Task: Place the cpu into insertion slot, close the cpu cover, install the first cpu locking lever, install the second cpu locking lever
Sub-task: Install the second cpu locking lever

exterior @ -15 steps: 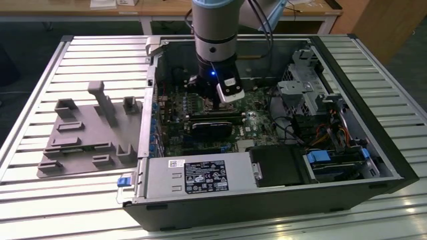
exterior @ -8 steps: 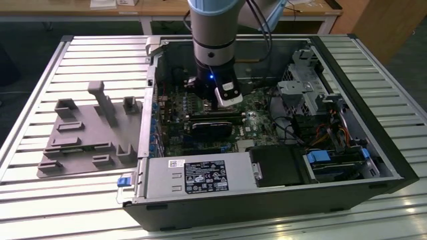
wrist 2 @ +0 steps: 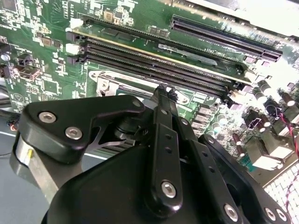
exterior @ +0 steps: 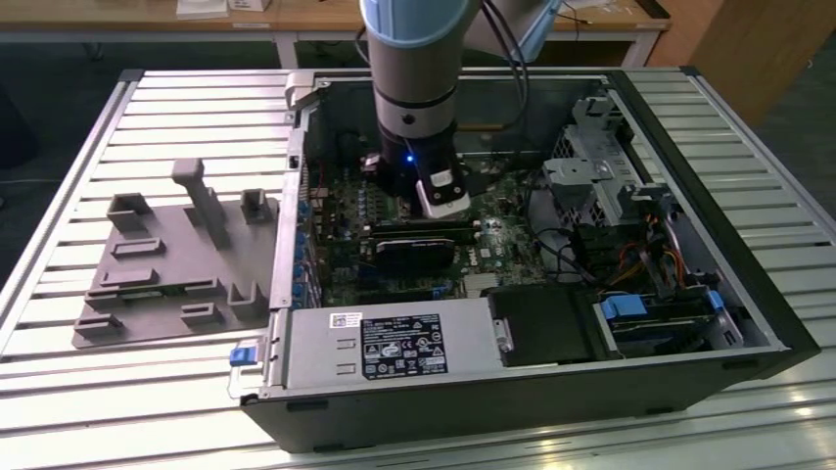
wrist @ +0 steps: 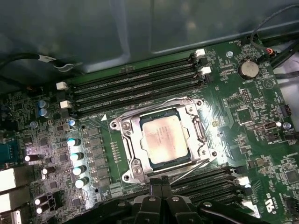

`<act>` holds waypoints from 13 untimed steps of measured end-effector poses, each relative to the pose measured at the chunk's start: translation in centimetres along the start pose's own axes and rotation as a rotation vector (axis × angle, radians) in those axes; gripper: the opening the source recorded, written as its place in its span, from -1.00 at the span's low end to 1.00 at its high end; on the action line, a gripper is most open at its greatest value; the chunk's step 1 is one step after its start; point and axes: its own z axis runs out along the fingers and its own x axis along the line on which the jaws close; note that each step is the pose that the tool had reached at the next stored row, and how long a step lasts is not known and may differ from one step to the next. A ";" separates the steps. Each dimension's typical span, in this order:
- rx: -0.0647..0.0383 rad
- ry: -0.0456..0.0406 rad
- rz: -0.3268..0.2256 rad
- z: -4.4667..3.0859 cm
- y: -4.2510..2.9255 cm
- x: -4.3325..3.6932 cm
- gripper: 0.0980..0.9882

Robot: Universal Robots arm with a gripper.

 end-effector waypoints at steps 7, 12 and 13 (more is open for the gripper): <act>-0.037 0.0104 0.003 0.22 -0.76 0.12 -0.99; -0.058 0.0162 0.005 0.31 -1.40 0.25 -0.99; -0.062 0.0173 0.005 0.34 -1.49 0.29 -0.99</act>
